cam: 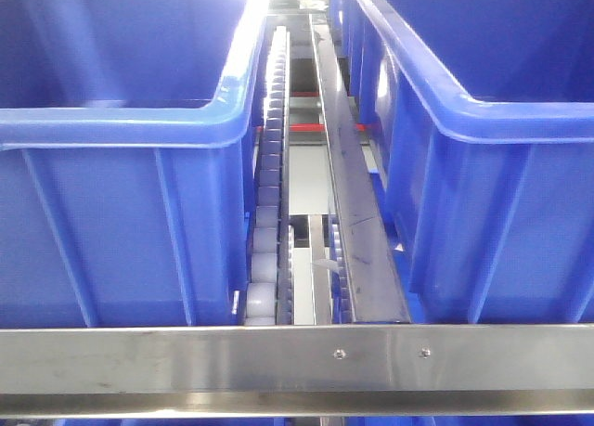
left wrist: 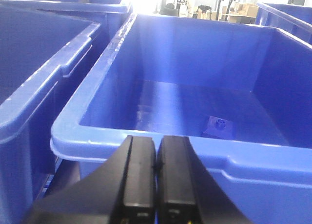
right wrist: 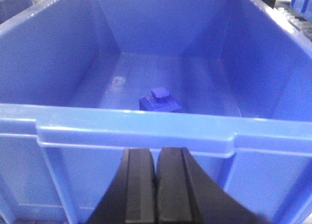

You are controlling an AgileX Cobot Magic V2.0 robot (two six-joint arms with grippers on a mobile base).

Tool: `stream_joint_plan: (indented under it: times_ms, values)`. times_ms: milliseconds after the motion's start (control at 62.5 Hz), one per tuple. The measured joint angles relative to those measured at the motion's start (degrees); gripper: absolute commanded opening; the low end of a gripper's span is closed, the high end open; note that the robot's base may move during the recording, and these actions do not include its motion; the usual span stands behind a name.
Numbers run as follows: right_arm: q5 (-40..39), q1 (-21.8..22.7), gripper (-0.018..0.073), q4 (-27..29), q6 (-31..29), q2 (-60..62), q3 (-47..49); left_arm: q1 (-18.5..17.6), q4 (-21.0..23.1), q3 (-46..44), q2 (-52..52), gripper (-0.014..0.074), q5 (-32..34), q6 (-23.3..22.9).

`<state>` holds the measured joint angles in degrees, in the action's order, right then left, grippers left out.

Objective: Pick and sort blue part to right shelf

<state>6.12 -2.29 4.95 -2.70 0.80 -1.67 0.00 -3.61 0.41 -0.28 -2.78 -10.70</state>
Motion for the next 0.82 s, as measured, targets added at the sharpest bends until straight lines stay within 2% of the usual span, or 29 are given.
stream_joint_plan:
  times_ms: [817]
  values:
    - [0.4,0.0,0.0038,0.0,0.2,0.0,0.0,0.0,0.0,0.0,0.0,0.0124,0.0,0.0]
